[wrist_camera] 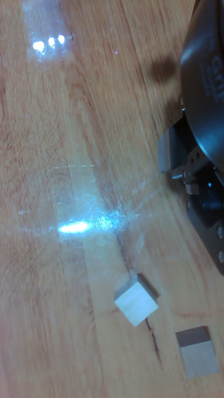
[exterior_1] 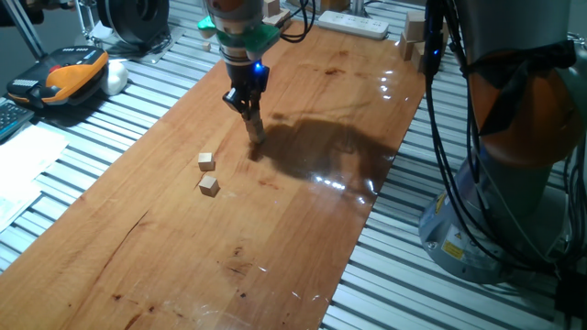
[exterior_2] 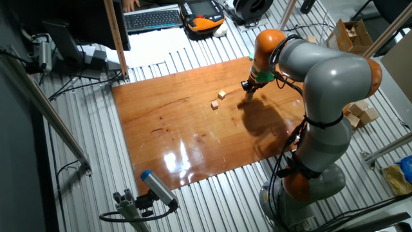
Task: Stack the blocks in a vertical line of five
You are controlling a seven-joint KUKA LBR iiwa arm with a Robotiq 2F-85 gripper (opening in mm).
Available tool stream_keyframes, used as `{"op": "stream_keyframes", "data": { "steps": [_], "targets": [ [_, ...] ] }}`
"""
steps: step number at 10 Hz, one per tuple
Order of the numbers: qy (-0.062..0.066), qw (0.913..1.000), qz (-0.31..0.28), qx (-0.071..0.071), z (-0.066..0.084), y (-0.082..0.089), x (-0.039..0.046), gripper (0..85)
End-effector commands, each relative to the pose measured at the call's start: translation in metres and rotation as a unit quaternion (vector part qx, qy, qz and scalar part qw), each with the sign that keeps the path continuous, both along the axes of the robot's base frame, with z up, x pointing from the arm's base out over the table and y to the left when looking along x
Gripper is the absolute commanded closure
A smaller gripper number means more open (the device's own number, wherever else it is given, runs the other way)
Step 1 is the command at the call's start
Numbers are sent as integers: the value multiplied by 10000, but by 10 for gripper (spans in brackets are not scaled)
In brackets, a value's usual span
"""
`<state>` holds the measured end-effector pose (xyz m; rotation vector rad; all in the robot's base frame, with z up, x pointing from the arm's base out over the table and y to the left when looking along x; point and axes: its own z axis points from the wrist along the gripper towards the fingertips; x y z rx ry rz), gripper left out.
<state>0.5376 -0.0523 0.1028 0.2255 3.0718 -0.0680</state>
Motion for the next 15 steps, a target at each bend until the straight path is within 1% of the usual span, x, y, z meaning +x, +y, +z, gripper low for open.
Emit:
{"op": "stream_keyframes", "data": {
  "steps": [1, 11, 15],
  "targets": [
    [0, 10000, 0, 0, -2, -2, -1, 850],
    [13, 10000, -60, 18, -11, -21, 1, 850],
    [13, 10000, -47, -13, -21, -26, -1, 850]
  ]
}}
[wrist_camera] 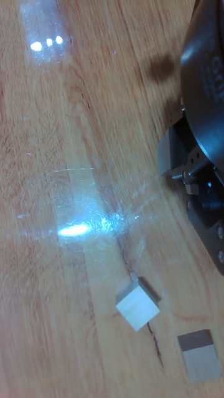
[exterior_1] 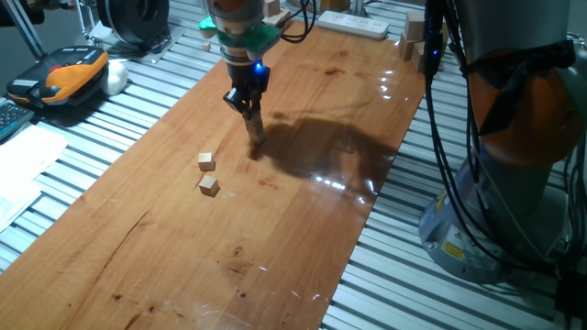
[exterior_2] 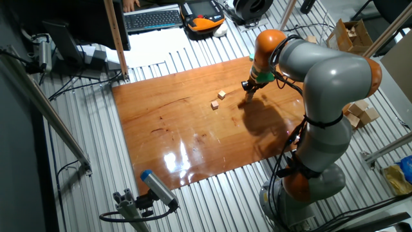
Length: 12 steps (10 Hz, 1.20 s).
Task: Stack the blocks in a vertical line of five
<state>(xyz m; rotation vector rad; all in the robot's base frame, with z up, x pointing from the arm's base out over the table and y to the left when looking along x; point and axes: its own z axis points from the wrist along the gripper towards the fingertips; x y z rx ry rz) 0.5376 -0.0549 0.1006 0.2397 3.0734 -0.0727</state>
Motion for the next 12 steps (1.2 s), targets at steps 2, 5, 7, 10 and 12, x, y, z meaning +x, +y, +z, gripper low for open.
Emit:
{"op": "stream_keyframes", "data": {
  "steps": [2, 5, 7, 10, 12],
  "targets": [
    [0, 10000, 24, 15, -8, -1, 3, 850],
    [1, 10000, 41, 54, -20, -9, 4, 850],
    [1, 10000, 50, 62, -20, -10, 4, 850],
    [8, 9999, 58, 86, -6, -11, -5, 850],
    [1, 10000, 58, 69, 3, -12, -3, 850]
  ]
}}
